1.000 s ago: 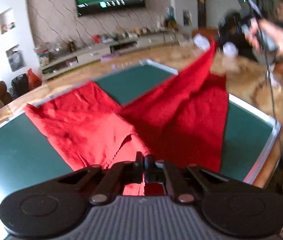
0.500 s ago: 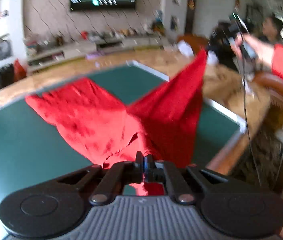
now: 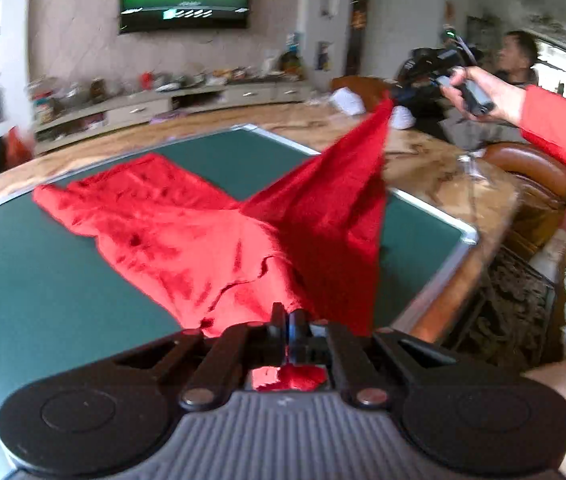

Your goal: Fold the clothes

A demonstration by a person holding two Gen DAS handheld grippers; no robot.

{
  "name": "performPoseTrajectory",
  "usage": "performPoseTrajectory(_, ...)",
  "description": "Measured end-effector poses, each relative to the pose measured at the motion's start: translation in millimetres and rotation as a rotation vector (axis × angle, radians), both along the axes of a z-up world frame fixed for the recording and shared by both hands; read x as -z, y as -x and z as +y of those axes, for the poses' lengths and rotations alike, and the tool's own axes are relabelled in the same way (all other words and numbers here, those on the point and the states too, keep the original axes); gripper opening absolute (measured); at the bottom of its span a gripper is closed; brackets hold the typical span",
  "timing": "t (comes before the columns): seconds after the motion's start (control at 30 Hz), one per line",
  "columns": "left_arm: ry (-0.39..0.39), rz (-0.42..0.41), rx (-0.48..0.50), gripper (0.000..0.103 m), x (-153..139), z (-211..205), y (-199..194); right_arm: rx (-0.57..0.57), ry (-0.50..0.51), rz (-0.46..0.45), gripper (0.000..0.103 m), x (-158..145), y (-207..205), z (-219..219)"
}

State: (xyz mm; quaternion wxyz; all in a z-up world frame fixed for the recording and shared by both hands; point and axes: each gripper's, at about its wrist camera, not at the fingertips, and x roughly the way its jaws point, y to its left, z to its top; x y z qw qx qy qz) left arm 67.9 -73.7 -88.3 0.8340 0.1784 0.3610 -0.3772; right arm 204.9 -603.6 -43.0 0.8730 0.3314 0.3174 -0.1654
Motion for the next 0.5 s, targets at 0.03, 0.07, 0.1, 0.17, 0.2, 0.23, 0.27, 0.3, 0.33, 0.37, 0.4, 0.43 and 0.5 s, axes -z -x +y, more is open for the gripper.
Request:
performPoseTrajectory(0.03, 0.003, 0.001, 0.006, 0.002, 0.5, 1.5, 0.2, -0.001, -0.006, -0.021, 0.011, -7.7, 5.4, -2.1)
performPoseTrajectory(0.07, 0.006, 0.001, 0.013, 0.002, 1.0, 3.0, 0.4, -0.002, -0.012, -0.041, 0.011, -15.3, 10.8, -4.3)
performPoseTrajectory(0.1, 0.009, 0.002, 0.019, 0.002, 1.5, 4.5, 0.6, -0.001, -0.014, -0.052, 0.011, -19.7, 14.6, -7.0)
performPoseTrajectory(0.17, 0.015, 0.003, 0.032, 0.002, 2.5, 7.6, 1.0, 0.011, -0.013, -0.029, 0.011, -14.7, 14.4, -14.5)
performPoseTrajectory(0.2, 0.019, 0.004, 0.038, 0.002, 3.0, 9.1, 1.1, 0.019, -0.017, 0.004, 0.011, -5.4, 9.9, -19.3)
performPoseTrajectory(0.23, 0.022, 0.004, 0.044, 0.002, 3.5, 10.6, 1.3, 0.022, -0.020, 0.041, 0.011, 5.5, 4.5, -23.3)
performPoseTrajectory(0.27, 0.025, 0.005, 0.050, 0.002, 4.0, 12.1, 1.5, 0.019, -0.019, 0.077, 0.011, 18.6, -2.3, -25.6)
performPoseTrajectory(0.3, 0.028, 0.006, 0.057, 0.002, 4.5, 13.6, 1.7, 0.015, -0.014, 0.100, 0.011, 30.4, -8.5, -26.4)
performPoseTrajectory(0.33, 0.031, 0.003, 0.068, 0.002, 4.6, 11.7, 2.4, 0.015, -0.010, 0.111, 0.011, 40.7, -14.2, -26.2)
performPoseTrajectory(0.37, 0.034, -0.003, 0.083, 0.002, 4.6, 6.9, 3.4, 0.015, -0.009, 0.113, 0.011, 47.9, -19.9, -25.8)
performPoseTrajectory(0.4, 0.037, -0.013, 0.092, 0.002, 3.8, 2.7, 4.7, 0.014, -0.012, 0.106, 0.011, 51.1, -25.3, -24.8)
performPoseTrajectory(0.43, 0.045, -0.024, 0.091, 0.002, 2.3, 0.7, 5.4, 0.013, -0.015, 0.098, 0.011, 54.4, -30.6, -23.9)
performPoseTrajectory(0.5, 0.067, -0.041, 0.076, 0.002, -0.8, -0.3, 4.8, -0.006, -0.004, 0.069, 0.011, 46.8, -40.3, -18.5)
